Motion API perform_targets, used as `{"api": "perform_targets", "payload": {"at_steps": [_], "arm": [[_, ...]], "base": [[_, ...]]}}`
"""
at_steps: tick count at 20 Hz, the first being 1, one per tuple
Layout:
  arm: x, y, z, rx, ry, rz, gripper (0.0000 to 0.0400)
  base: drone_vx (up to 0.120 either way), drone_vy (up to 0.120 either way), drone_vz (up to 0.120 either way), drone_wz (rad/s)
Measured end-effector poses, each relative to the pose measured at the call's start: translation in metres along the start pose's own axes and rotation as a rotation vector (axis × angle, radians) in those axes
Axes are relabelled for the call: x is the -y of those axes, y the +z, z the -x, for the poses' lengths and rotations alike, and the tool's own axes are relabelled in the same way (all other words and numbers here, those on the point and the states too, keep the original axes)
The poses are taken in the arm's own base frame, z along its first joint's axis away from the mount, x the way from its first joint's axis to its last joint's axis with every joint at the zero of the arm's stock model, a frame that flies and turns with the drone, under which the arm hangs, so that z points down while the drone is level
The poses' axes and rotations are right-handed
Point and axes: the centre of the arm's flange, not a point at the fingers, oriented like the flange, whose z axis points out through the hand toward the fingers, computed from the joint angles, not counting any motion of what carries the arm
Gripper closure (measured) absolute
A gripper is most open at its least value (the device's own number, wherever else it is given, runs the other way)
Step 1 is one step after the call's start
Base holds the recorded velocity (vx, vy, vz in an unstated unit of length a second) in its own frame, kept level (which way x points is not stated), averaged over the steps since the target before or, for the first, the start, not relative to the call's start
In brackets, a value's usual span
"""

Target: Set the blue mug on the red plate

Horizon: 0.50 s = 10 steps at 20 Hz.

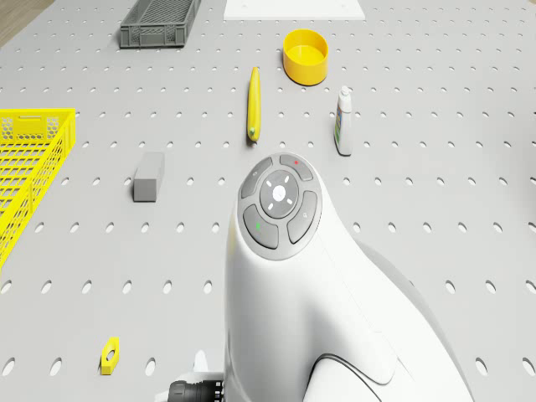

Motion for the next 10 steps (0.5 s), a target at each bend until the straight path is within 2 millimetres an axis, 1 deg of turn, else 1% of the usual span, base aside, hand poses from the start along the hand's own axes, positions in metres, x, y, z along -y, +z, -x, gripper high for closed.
{"api": "perform_targets", "payload": {"at_steps": [4,5,10], "arm": [[0.0,0.0,0.0,0.0,0.0,0.0,0.03],[0.0,0.0,0.0,0.0,0.0,0.0,0.03],[0.0,0.0,0.0,0.0,0.0,0.0,0.03]], "base": [[0.0,-0.12,-0.12,0.0],[0.0,-0.12,-0.04,0.0],[0.0,-0.12,0.0,0.0]]}}
